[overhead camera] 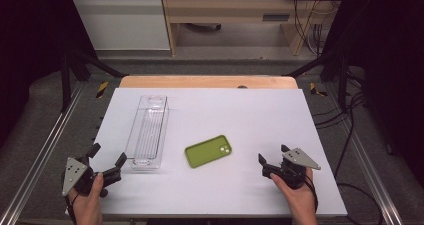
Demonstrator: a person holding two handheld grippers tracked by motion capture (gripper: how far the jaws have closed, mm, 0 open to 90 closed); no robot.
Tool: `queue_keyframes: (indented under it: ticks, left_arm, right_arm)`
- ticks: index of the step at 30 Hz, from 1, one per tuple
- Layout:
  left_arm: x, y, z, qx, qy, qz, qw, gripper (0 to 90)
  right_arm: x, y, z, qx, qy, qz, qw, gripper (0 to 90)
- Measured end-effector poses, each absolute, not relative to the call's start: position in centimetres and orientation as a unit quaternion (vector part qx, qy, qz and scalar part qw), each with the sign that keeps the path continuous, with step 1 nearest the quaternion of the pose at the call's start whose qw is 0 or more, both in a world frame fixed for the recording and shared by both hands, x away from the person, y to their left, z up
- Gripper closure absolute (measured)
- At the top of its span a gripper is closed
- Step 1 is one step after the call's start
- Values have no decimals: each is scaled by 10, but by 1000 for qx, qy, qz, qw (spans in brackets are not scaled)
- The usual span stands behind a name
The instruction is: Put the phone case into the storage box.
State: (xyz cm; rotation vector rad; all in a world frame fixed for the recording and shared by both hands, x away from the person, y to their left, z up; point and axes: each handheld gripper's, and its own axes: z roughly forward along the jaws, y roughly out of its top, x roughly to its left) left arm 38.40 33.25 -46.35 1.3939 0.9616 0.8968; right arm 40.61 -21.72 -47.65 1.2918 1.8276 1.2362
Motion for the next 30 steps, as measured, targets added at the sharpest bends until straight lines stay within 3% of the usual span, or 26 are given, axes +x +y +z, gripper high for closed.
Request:
queue_keyframes:
  ticks: [13,18,22,30]
  left_arm:
    - [382,341,-465,584,422,380,580,16]
    - [380,343,-465,581,423,381,582,16]
    - [374,344,-464,583,420,388,577,16]
    - [377,340,-463,586,419,379,581,16]
  right_arm:
    - [434,-182,-451,451,750,406,262,112]
    - [451,-168,-445,448,776,378,231,126]
    - [466,-155,-441,449,801,351,180,170]
    - [483,-146,-445,459,810,331,154,196]
